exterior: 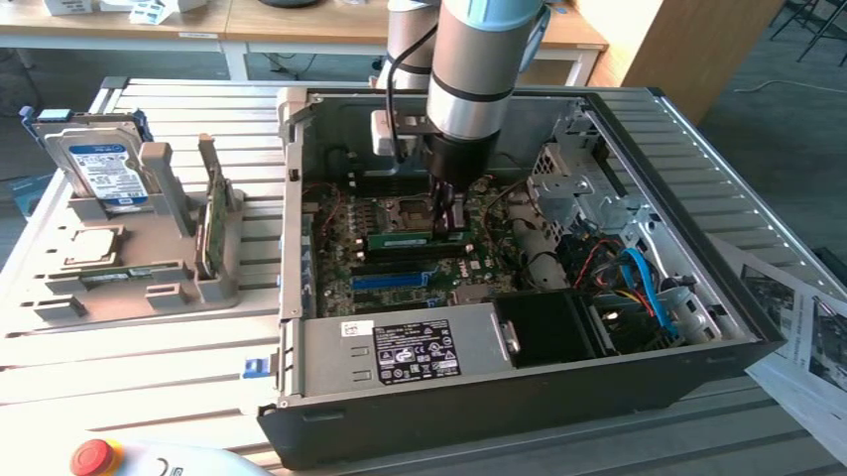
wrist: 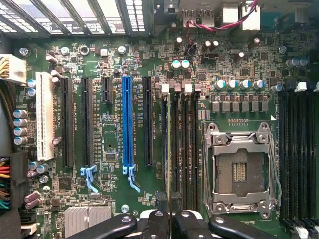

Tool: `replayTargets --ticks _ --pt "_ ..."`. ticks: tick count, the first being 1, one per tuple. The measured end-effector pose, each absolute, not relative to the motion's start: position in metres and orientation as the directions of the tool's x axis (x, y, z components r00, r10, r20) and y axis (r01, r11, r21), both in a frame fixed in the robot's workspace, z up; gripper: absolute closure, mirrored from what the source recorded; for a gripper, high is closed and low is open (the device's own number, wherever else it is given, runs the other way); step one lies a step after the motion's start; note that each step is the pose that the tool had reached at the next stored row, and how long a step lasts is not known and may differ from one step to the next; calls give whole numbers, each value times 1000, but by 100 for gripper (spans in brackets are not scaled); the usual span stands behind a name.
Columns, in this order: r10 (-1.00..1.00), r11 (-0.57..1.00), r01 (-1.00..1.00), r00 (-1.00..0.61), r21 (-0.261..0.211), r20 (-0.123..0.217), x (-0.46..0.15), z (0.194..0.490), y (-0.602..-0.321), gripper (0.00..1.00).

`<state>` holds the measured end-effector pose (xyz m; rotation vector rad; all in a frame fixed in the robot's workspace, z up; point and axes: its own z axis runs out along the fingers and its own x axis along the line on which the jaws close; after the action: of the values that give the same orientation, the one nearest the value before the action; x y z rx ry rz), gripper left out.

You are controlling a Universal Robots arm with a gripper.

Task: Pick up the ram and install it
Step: 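Insert the ram into the slot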

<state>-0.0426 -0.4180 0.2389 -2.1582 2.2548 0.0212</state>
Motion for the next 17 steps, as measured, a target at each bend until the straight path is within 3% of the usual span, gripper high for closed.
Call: replayTargets --ticks 17 --pt "-999 41 -999 -41 -4 -24 -46 238 -417 88"
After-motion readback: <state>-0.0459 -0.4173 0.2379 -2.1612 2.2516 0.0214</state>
